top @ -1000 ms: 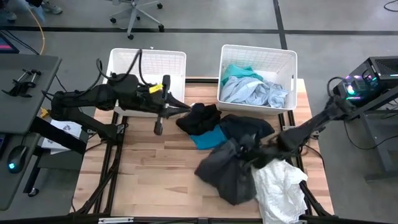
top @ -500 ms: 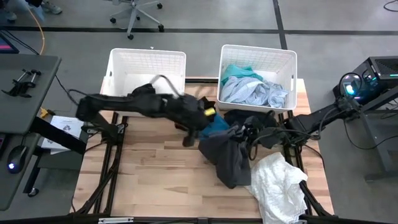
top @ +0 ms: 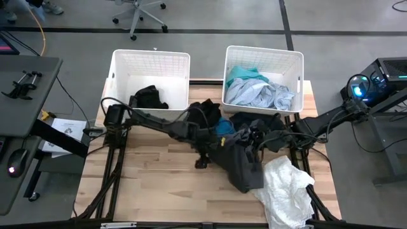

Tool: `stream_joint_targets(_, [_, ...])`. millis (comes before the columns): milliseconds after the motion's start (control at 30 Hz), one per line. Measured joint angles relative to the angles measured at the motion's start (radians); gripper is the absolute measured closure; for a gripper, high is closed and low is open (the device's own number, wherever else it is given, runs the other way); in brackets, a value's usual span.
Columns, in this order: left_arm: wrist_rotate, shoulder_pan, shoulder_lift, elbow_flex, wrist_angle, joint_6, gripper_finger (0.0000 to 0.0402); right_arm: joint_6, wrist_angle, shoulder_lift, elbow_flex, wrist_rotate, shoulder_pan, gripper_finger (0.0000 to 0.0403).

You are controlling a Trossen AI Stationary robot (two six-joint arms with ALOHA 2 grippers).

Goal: Sort clothes
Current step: Put the black short into the left laundry bin

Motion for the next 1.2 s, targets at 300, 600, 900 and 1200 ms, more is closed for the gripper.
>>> stream_joint_targets(300, [-0.033,-0.080,0.130,-0.041,0.633,-0.092,0.0144,-0.101,-0.012,-0.001,-0.001,-0.032,-0.001,0.0403])
stream_joint_targets(600, [-0.094,-0.122,0.171,-0.041,0.708,-0.382,0.0261,-0.123,-0.062,-0.001,-0.001,-0.035,-0.001,0.0403])
stream_joint_targets(900, [-0.142,-0.095,-0.043,-0.041,0.549,-0.387,0.0388,-0.051,-0.230,-0.005,0.010,-0.086,-0.002,0.0312])
stream_joint_targets(1200, [-0.359,-0.074,-0.385,0.053,0.337,-0.178,0.0399,-0.047,-0.265,-0.061,0.120,-0.152,-0.009,0.0237])
